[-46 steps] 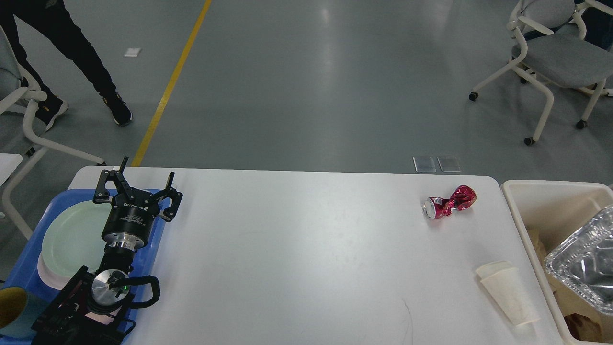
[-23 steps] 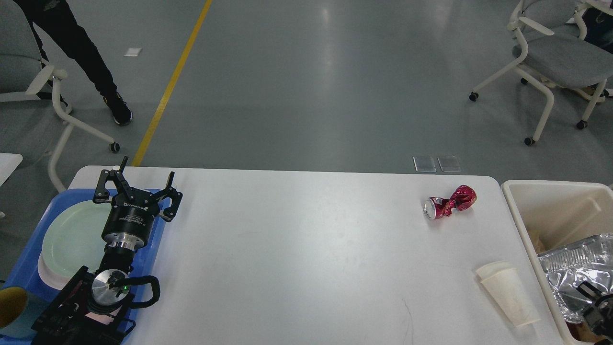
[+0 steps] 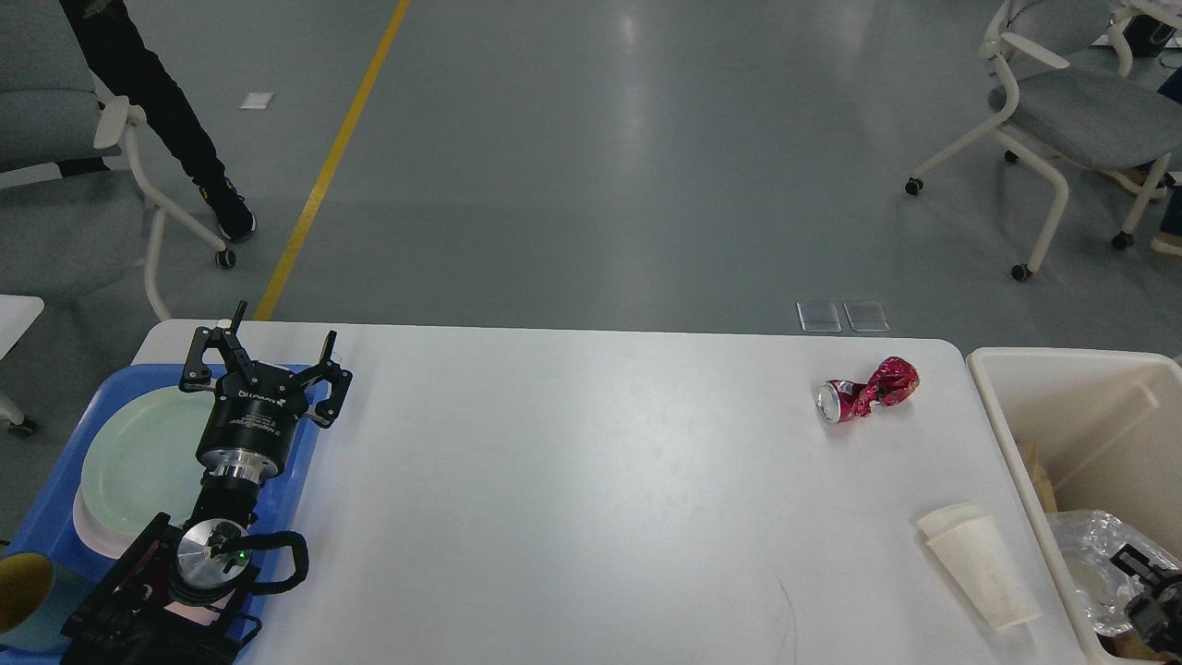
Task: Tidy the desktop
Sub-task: 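Drop the foil tray into the white bin, then move the right gripper toward the crushed red can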
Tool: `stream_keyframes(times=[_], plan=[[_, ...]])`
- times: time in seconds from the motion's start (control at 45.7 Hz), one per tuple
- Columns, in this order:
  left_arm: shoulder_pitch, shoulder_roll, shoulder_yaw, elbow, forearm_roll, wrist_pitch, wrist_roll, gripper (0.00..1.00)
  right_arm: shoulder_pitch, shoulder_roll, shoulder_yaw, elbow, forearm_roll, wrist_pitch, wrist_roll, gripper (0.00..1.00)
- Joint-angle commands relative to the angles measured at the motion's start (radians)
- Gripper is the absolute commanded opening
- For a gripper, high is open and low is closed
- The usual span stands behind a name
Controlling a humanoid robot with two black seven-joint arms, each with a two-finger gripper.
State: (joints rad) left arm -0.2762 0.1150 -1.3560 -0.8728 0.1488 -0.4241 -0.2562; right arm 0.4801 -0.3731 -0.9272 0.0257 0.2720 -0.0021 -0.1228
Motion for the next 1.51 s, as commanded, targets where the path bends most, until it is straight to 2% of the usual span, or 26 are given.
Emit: stream_keyframes(times=[0.0,0.197,0.285,0.394,0.503,0.635,0.81,0.941,1.204,1.291,1.401,1.488], plan=[[0.000,0.000,0.000,0.000,0.000,0.001,0.000,0.96,0.015,-0.004,0.001,0.023,0.000,0.005,-0.001,1.00],[0.000,0.000,0.000,0.000,0.000,-0.001,0.000,0.96,0.179,-0.131,-0.016,0.195,-0.039,0.021,0.002,1.00],[0.000,0.000,0.000,0.000,0.000,-0.001,0.000,0.96,0.314,-0.193,-0.038,0.308,-0.172,0.030,0.002,1.00],[0.000,0.000,0.000,0.000,0.000,0.001,0.000,0.96,0.483,-0.250,-0.045,0.473,-0.345,0.100,0.002,1.00],[0.000,0.000,0.000,0.000,0.000,-0.001,0.000,0.96,0.670,-0.276,-0.077,0.632,-0.454,0.207,-0.001,1.00],[0.000,0.000,0.000,0.000,0.000,0.001,0.000,0.96,0.935,-0.263,-0.208,0.802,-0.471,0.361,-0.001,1.00],[0.000,0.000,0.000,0.000,0.000,-0.001,0.000,0.96,1.291,-0.146,-0.334,1.006,-0.470,0.605,-0.003,1.00],[0.000,0.000,0.000,0.000,0.000,0.001,0.000,0.96,1.521,-0.070,-0.346,1.158,-0.467,0.764,-0.005,1.00],[0.000,0.000,0.000,0.000,0.000,0.001,0.000,0.96,1.968,-0.038,-0.360,1.651,-0.462,0.763,-0.006,1.00],[0.000,0.000,0.000,0.000,0.000,0.001,0.000,0.96,2.003,-0.035,-0.355,1.711,-0.450,0.758,-0.005,0.99],[0.000,0.000,0.000,0.000,0.000,0.001,0.000,0.96,2.003,-0.032,-0.348,1.714,-0.447,0.754,-0.005,0.99],[0.000,0.000,0.000,0.000,0.000,0.001,0.000,0.96,1.993,-0.027,-0.358,1.714,-0.447,0.723,-0.003,0.92]])
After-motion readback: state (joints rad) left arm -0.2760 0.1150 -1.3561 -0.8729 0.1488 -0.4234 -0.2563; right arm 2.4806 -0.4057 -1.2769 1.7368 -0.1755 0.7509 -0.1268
